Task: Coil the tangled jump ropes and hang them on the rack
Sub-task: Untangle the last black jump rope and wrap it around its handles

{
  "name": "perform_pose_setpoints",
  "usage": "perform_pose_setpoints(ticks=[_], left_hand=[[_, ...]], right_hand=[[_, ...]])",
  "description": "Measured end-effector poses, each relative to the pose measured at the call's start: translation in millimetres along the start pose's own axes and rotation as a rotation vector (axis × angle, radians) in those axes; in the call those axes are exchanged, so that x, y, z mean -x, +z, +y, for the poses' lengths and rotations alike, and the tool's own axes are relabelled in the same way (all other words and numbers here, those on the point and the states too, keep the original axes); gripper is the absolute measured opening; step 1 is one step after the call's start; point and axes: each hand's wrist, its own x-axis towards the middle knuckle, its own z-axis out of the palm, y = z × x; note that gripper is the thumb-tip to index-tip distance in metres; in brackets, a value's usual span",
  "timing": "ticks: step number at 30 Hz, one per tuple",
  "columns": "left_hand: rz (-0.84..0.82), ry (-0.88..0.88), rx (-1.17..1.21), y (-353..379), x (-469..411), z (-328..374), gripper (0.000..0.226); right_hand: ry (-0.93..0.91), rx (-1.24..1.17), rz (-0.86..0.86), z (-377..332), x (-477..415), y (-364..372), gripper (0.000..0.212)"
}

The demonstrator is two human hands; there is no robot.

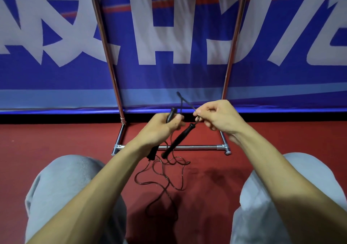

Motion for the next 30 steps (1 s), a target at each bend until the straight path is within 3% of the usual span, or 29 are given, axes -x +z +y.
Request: perform_pose_setpoints(ticks=[4,6,10,12,15,19,22,26,30], left_hand=[[-0.158,0.046,-0.138,6.3,6.1,1.7,0.030],[-0.160,0.104,-0.221,8.2,7.3,1.8,0.029],[-0.075,0.233,-0.624,7.2,4.5,-2.9,0.028],[-0.085,0.274,-0.764,5.6,4.9,-4.8,0.031],[-0.077,0.341,-0.770,6.8,6.2,-2.6,0.033],[-0.041,0.397,-0.774,4.2,6.3,1.8,0.025],[-0.050,0.410,-0.786,0.7,8.6,2.7,0.026],[-0.065,0.437,-0.837,-2.9,12.0,5.8,0.023],[-0.082,0.440,-0.901,-1.5,13.1,6.9,0.025]], right_hand=[[0.152,-0.375,0.013,-1.7,0.5,0.4,0.012],[0.174,-0.418,0.014,-3.1,1.9,-1.6,0.012],[0.069,0.022,0.165,4.4,-1.2,-1.3,0.017],[-0.019,0.129,0.225,6.3,-3.6,2.7,0.016],[-0.092,0.148,0.073,5.8,-4.0,9.3,0.025],[-0.017,0.339,-0.231,11.5,-8.5,9.4,0.060],[0.021,0.179,-0.319,9.3,-5.9,2.9,0.057],[0.061,-0.026,-0.305,0.9,-1.5,-4.2,0.057],[0.103,0.015,-0.423,-7.7,6.5,-0.6,0.062]])
